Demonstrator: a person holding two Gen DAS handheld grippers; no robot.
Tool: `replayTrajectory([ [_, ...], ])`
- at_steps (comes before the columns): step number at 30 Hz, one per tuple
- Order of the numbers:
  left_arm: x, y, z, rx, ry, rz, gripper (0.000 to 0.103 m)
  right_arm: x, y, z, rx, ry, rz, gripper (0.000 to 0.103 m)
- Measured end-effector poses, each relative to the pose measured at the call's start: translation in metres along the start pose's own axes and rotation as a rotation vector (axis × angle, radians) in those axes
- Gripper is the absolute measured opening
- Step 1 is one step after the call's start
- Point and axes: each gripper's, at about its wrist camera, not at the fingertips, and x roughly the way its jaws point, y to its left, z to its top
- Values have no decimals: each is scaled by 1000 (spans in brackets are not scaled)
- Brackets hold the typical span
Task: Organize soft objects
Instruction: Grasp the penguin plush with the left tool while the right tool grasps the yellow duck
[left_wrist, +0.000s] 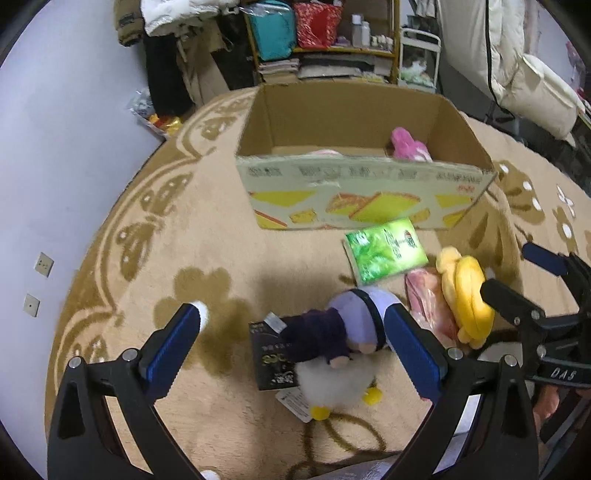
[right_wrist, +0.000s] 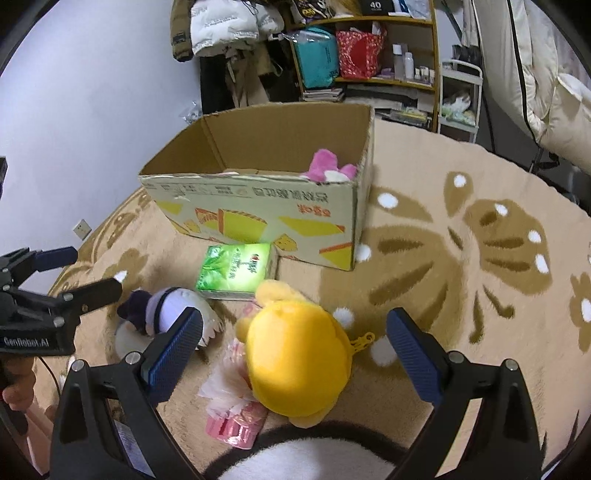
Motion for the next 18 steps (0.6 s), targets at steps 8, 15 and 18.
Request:
replayTrajectory([
  [8,14,-18,-5,63,44,-22,99,14,-16,-1,78,50,37,103],
  [15,23,-31,-7,91,60,-53,99,25,-18,-3,102,91,52,103],
  [18,28,-37,-7,106,73,-65,99,28,-20,-2,110,101,50,103],
])
